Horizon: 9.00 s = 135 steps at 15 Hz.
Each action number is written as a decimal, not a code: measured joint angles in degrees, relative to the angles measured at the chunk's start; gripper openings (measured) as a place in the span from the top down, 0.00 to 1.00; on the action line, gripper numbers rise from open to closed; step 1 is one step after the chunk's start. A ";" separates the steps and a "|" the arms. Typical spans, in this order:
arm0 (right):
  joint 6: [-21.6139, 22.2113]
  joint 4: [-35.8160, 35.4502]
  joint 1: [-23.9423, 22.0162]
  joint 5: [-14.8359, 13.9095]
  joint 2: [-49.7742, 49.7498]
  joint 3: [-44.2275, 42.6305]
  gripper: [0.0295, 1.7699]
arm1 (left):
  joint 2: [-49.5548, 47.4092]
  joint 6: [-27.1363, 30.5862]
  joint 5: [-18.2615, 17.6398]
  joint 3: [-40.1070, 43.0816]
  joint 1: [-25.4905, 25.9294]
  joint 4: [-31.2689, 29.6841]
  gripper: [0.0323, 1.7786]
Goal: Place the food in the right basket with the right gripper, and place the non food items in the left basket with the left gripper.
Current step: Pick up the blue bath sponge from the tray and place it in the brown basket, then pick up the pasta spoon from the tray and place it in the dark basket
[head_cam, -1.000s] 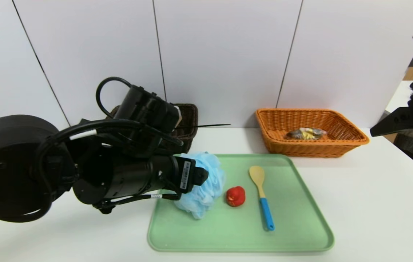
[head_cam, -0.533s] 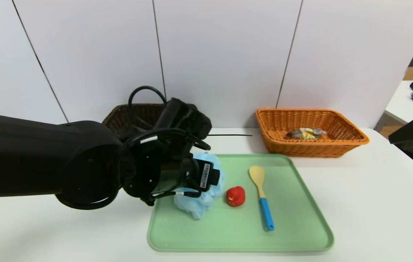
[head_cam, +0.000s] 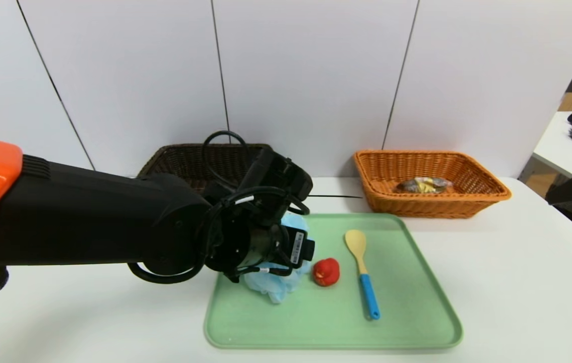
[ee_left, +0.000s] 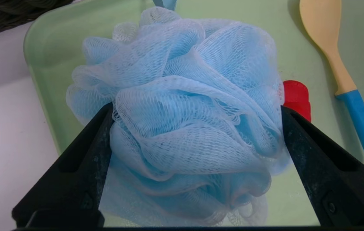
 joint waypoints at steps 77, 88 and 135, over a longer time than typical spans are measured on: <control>8.09 -6.01 3.72 0.46 -8.63 13.32 0.04 | -6.14 3.38 -5.49 -23.33 24.77 18.85 0.08; 37.46 -5.08 19.04 1.84 14.71 8.58 0.04 | -21.64 1.17 -3.52 5.25 8.57 11.02 0.05; 30.17 -3.49 18.38 4.46 43.86 -6.25 0.04 | -22.44 1.35 -3.36 5.36 7.83 10.84 0.05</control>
